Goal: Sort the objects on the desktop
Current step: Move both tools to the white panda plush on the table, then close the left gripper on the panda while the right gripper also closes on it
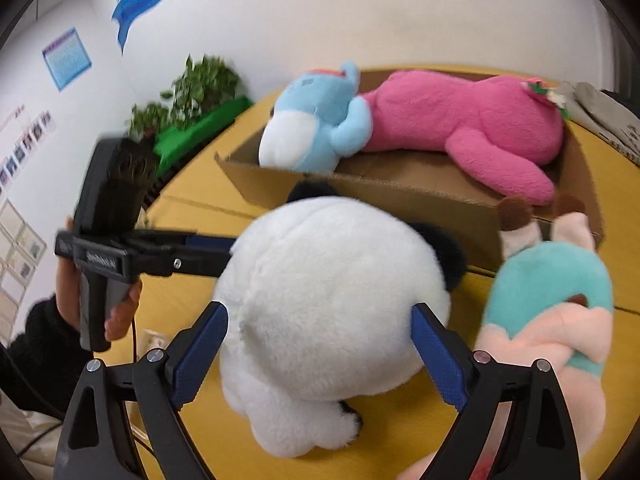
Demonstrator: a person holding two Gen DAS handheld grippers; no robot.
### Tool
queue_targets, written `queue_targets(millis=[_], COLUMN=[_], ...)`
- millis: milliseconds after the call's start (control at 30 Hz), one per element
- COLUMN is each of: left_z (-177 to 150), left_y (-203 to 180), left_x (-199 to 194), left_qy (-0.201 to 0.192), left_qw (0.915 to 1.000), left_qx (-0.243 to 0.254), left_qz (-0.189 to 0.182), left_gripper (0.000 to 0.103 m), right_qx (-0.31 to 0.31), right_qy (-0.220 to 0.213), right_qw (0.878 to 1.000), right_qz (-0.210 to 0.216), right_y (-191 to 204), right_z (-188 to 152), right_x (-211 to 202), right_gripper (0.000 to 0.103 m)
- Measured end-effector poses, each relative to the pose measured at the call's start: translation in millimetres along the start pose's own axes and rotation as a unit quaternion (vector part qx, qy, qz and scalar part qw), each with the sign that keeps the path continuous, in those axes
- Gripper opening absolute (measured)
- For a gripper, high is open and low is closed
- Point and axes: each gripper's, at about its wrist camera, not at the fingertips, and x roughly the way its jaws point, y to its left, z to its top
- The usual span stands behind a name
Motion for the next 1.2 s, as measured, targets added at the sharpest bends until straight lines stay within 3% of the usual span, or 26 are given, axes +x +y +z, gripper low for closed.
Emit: queue_targets(millis=[167,333,467,700,833,900,1033,1200], left_z=[6,8,1,13,16,12,3,-1], left_y=[6,18,13,10,14,14,19,19], left_x=[13,27,17,30,44,47,38,20], left_qy=[0.007,0.008,0.008,0.014,0.017,0.018,0.016,0.008], left_qw=[0.9997,0.9978,0.9975,0.9974,0.9956,0.9954,0.9927,0.9934], left_qx=[-0.010,-0.032,-0.009,0.009,-0.005,-0.010,-0.026,-0.018], left_qz=[-0.021,-0.058,-0.070,-0.070,-0.092,-0.094,-0.117,-0.113], left_gripper=[0.078,0.078,0.076,0.081,0.081,0.081,0.062,0.055], right_qx=[0.027,0.031,0.038,0.057,0.071,0.078,0.087,0.071], right_qy=[0.019,0.016,0.015,0.011,0.009,0.010,0.005,0.000], right_qw=[0.999,0.999,0.999,0.998,0.997,0.997,0.996,0.997], right_qz=[-0.017,0.001,0.012,-0.033,-0.038,-0.019,-0.006,0.011], right_y=[-16,-9,-10,-16,-25,-25,-17,-7], right_z=[-7,0,-2,7,10,8,0,-1], right_x=[17,30,24,28,30,31,28,18], right_gripper=[0.095,0.092,0.090,0.093,0.092,0.077,0.075,0.088])
